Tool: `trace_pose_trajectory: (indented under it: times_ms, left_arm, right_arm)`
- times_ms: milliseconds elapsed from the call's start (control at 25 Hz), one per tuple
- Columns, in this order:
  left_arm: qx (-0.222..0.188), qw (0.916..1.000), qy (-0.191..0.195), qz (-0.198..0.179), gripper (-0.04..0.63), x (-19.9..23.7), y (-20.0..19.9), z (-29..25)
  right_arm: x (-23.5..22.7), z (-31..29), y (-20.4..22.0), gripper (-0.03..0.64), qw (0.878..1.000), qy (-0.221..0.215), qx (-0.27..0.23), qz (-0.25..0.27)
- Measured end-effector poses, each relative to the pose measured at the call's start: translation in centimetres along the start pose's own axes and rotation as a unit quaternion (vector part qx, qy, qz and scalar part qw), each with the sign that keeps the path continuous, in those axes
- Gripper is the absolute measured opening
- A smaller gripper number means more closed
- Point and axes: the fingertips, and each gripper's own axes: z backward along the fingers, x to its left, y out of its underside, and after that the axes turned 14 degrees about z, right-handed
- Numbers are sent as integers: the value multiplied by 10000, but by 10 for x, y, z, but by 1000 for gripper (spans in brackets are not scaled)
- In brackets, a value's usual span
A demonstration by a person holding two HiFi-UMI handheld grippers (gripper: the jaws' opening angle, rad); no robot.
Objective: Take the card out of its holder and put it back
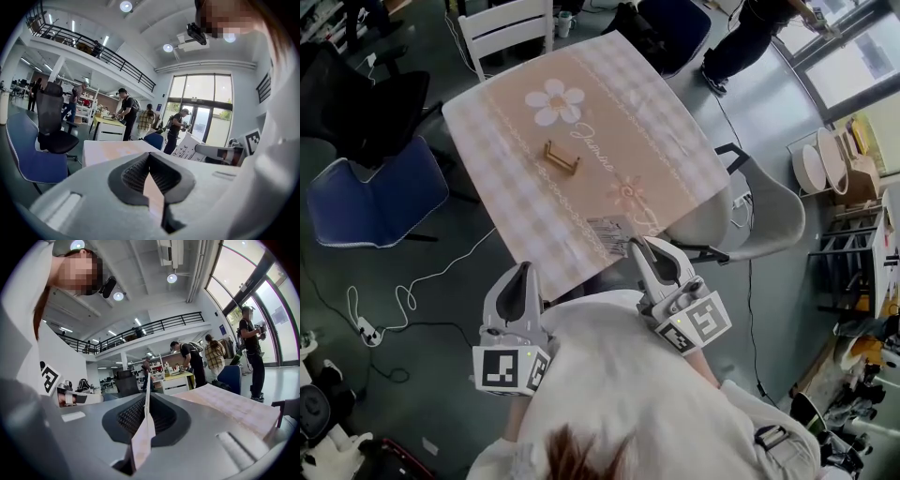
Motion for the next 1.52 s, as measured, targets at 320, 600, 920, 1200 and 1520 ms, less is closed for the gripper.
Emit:
trace_pose_trajectory:
  times_ms: [320, 600, 920, 1200, 1520]
  left_arm:
    - [-56, 9999, -88, 95, 0, 7, -2, 1]
    - [-53, 9999, -146, 41, 0, 9, -3, 1]
    - [96, 9999, 21, -84, 0, 4, -1, -6]
    - [-178, 9993, -1, 314, 0, 14, -10, -8]
    - [-79, 9989, -239, 394, 0, 24, -9, -17]
  right_arm:
    - [1, -7, 1, 14, 10000, -90, -6, -23]
    - [-2, -11, 3, 14, 9999, -104, 48, -95]
    - [2, -24, 1, 14, 9995, -298, 99, -73]
    - [-5, -31, 3, 14, 9993, -326, 137, -109]
    - [-26, -47, -2, 14, 9992, -364, 123, -65]
